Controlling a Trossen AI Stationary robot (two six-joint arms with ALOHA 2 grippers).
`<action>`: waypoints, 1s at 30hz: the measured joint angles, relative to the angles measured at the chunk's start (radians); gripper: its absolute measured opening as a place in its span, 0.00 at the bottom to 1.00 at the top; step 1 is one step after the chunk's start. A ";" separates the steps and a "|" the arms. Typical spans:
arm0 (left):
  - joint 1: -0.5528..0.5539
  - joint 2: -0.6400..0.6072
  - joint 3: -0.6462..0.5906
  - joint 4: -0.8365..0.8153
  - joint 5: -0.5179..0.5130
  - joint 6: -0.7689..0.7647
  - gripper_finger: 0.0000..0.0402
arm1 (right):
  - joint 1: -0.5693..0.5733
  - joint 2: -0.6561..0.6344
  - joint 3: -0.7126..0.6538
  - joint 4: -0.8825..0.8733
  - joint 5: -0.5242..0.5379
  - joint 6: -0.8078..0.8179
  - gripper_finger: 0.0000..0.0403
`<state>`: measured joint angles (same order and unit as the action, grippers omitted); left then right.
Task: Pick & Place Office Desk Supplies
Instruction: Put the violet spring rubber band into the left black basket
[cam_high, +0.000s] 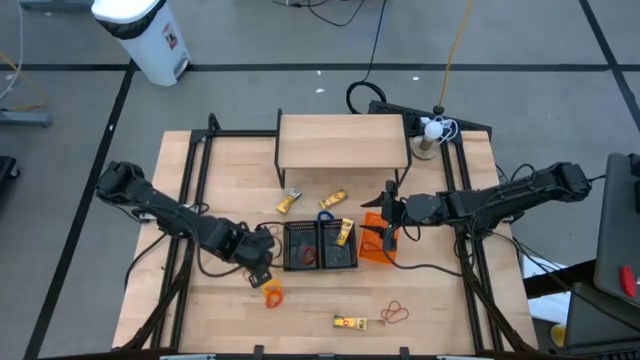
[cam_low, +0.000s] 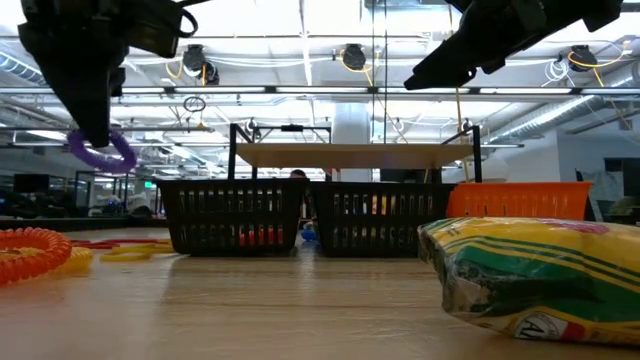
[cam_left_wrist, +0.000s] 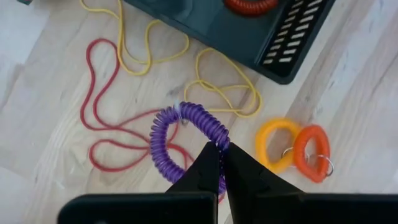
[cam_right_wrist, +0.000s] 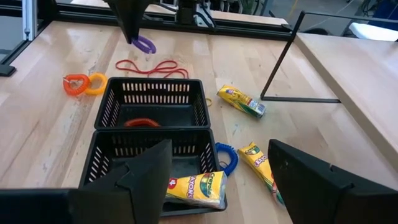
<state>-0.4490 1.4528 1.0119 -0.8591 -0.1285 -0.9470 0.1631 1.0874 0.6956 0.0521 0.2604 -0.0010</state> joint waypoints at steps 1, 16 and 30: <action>-0.003 0.000 0.000 0.003 -0.010 0.000 0.01 | 0.000 0.000 0.000 0.000 0.000 0.000 0.63; -0.003 0.000 0.000 0.242 -0.252 0.264 0.01 | 0.000 0.000 0.000 0.113 0.034 -0.003 0.63; 0.075 0.000 0.000 0.367 -0.257 0.417 0.02 | 0.000 0.000 0.000 0.236 0.034 -0.066 0.63</action>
<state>-0.3740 1.4528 1.0119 -0.4923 -0.3859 -0.5300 0.1634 1.0878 0.6956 0.2886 0.2943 -0.0671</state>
